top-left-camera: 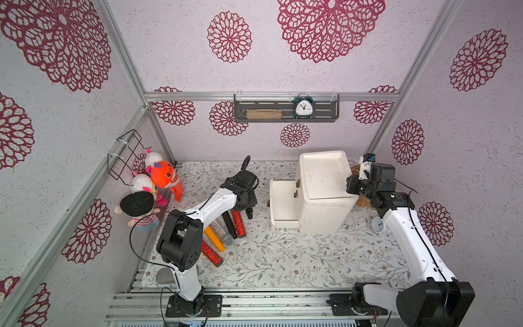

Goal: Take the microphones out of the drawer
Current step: Place the microphone at the center of the board.

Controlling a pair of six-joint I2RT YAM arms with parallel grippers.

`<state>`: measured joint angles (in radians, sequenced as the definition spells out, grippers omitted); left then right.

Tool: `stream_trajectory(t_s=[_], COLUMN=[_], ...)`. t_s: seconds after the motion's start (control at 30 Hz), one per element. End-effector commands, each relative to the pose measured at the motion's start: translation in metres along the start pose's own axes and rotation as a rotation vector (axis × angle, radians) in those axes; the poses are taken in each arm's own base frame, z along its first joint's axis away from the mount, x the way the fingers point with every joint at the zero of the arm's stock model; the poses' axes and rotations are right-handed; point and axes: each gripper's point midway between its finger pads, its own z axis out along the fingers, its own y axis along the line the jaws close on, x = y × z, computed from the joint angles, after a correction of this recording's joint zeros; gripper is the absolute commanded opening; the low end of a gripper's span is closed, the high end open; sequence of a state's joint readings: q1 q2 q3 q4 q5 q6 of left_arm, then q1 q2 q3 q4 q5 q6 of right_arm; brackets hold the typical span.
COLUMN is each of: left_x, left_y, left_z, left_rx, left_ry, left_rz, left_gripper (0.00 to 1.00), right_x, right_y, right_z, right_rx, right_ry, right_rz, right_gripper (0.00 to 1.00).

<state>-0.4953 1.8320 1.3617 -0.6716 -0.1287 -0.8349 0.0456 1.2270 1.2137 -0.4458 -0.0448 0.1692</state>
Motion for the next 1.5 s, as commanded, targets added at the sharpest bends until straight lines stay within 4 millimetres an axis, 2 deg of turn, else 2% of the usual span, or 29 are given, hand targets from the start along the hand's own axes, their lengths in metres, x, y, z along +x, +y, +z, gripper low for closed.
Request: stream_trajectory(t_s=[0.0,0.17,0.5,0.6,0.8,0.9,1.17,1.27,1.3,1.47], left_x=[0.003,0.013,0.025,0.033,0.037,0.036,0.027,0.022,0.014,0.004], left_y=[0.012,0.021,0.028,0.032,0.033,0.033,0.026,0.018,0.012,0.005], left_z=[0.015,0.029,0.046,0.056,0.062,0.060,0.046,0.040,0.027,0.009], left_rx=[-0.087,-0.137,-0.192,-0.217,-0.226,-0.227,-0.199,-0.162,-0.127,-0.105], left_ry=[-0.035,-0.012,0.045,0.076,0.105,0.103,0.078,0.062,0.034,0.013], left_rz=[-0.015,0.013,0.027,0.029,0.032,0.032,0.031,0.041,0.041,0.060], left_gripper=[0.00,0.00,0.00,0.11,0.24,0.36,0.57,0.61,0.62,0.63], right_x=[-0.088,-0.086,-0.087,-0.088,-0.088,-0.088,-0.090,-0.090,-0.090,-0.091], right_y=[0.038,0.040,0.043,0.043,0.043,0.045,0.045,0.046,0.045,0.046], right_z=[-0.046,-0.049,-0.050,-0.051,-0.049,-0.049,-0.049,-0.049,-0.049,-0.051], right_rx=[-0.149,-0.149,-0.150,-0.147,-0.147,-0.150,-0.148,-0.149,-0.147,-0.149], right_ry=[-0.304,-0.302,-0.301,-0.302,-0.299,-0.301,-0.300,-0.301,-0.300,-0.305], right_rz=[0.020,0.012,0.007,0.002,0.001,-0.001,-0.007,-0.010,-0.011,-0.012], right_gripper=[0.00,0.00,0.00,0.00,0.00,0.00,0.00,0.00,0.00,0.00])
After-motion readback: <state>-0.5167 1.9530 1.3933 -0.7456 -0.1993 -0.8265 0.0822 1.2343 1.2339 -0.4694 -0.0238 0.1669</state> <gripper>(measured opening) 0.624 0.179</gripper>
